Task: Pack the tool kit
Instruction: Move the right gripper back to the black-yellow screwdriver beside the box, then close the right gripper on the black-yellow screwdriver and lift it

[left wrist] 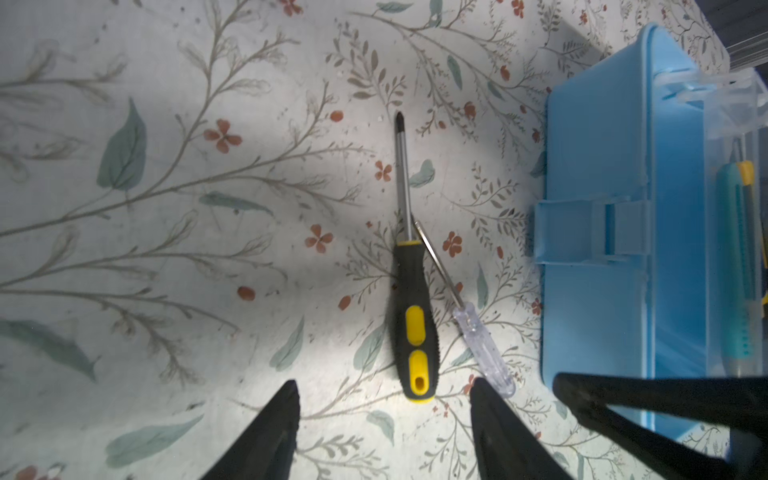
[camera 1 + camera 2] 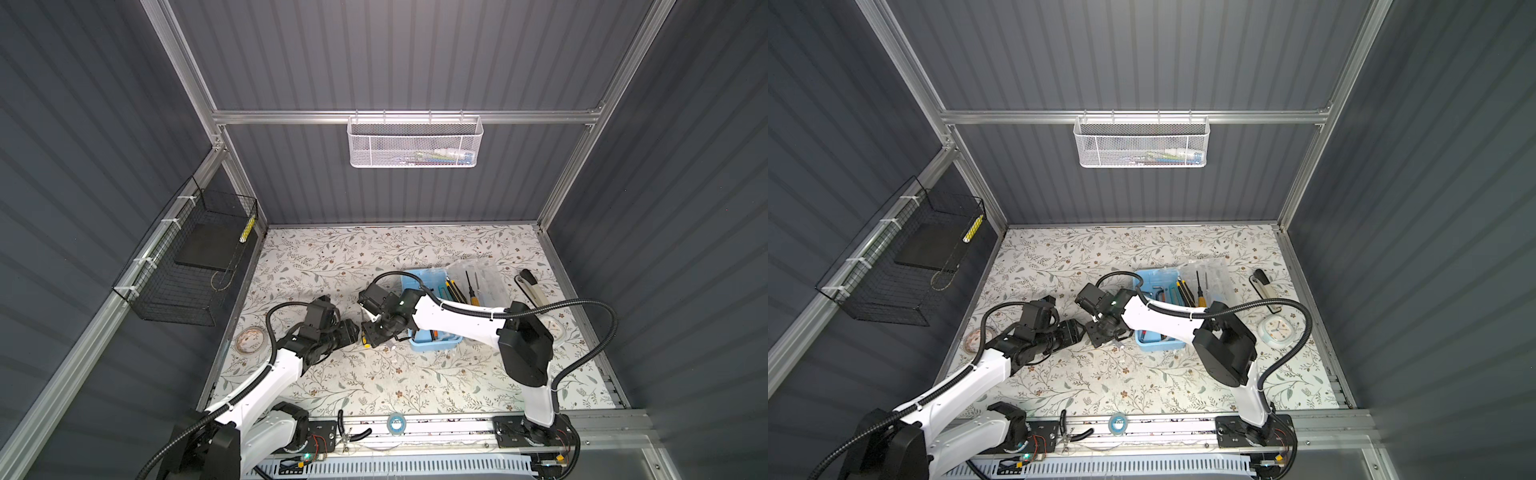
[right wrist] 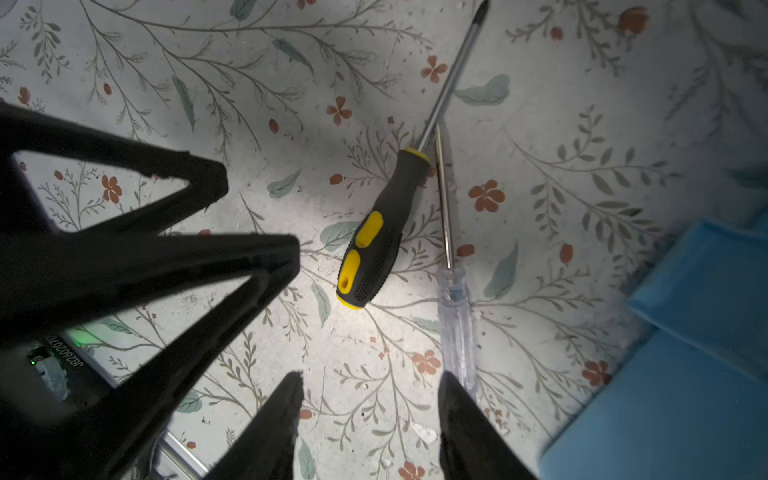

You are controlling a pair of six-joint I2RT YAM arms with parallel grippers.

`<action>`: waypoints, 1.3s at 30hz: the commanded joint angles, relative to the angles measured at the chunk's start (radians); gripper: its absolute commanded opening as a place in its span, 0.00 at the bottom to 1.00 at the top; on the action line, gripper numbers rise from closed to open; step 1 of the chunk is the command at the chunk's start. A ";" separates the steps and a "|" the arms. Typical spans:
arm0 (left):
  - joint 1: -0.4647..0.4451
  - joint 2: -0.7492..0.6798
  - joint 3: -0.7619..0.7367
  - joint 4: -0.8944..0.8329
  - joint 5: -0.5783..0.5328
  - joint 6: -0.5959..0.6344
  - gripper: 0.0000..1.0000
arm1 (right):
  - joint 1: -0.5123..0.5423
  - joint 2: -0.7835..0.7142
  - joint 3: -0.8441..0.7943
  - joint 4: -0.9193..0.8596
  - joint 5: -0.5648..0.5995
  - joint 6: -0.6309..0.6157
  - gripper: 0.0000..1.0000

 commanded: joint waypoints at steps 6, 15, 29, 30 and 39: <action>0.045 -0.123 -0.096 -0.012 0.046 -0.048 0.66 | -0.001 0.112 0.120 -0.019 -0.034 0.022 0.51; 0.058 -0.222 -0.145 -0.025 0.069 -0.065 0.66 | -0.011 0.174 0.162 -0.041 -0.027 0.038 0.45; 0.063 -0.172 -0.154 0.019 0.080 -0.065 0.66 | -0.027 0.267 0.240 -0.100 -0.028 0.025 0.45; 0.062 -0.171 -0.154 0.020 0.079 -0.065 0.66 | -0.027 0.270 0.242 -0.100 -0.030 0.025 0.44; 0.062 -0.144 -0.133 0.026 0.071 -0.051 0.66 | -0.027 0.293 0.252 -0.102 -0.043 0.022 0.37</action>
